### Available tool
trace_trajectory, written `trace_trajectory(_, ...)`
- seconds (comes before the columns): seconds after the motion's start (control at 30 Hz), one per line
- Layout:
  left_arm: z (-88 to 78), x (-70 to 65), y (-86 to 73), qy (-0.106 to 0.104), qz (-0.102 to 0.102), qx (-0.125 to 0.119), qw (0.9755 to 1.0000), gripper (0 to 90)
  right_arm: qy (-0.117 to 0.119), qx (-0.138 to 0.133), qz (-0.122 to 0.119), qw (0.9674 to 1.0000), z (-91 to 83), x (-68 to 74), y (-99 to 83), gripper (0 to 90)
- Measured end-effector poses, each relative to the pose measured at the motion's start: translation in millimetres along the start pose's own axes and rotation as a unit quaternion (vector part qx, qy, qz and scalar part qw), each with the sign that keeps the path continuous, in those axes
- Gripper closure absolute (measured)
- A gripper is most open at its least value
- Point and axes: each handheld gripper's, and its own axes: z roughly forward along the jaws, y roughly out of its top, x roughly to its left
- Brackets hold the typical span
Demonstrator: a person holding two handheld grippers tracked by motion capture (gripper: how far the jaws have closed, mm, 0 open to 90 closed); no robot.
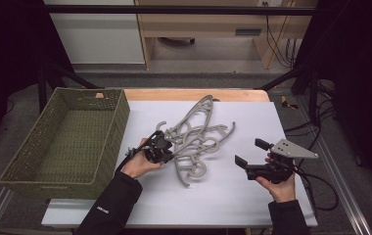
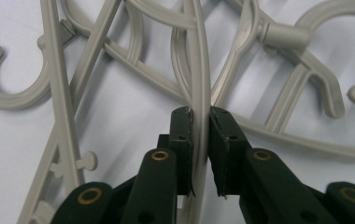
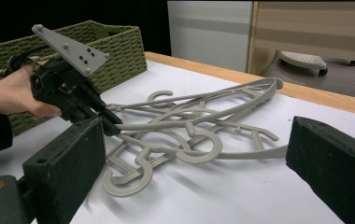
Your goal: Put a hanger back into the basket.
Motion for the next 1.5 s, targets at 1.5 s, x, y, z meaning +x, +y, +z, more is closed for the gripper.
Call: trace_trajectory(1.5, -0.3, -5.4, 23.0, -0.011, -0.034, -0.025, 0.9991, 63.2, 0.001, -0.002, 0.002, 1.0, -0.5, -0.6, 0.3, 5.3)
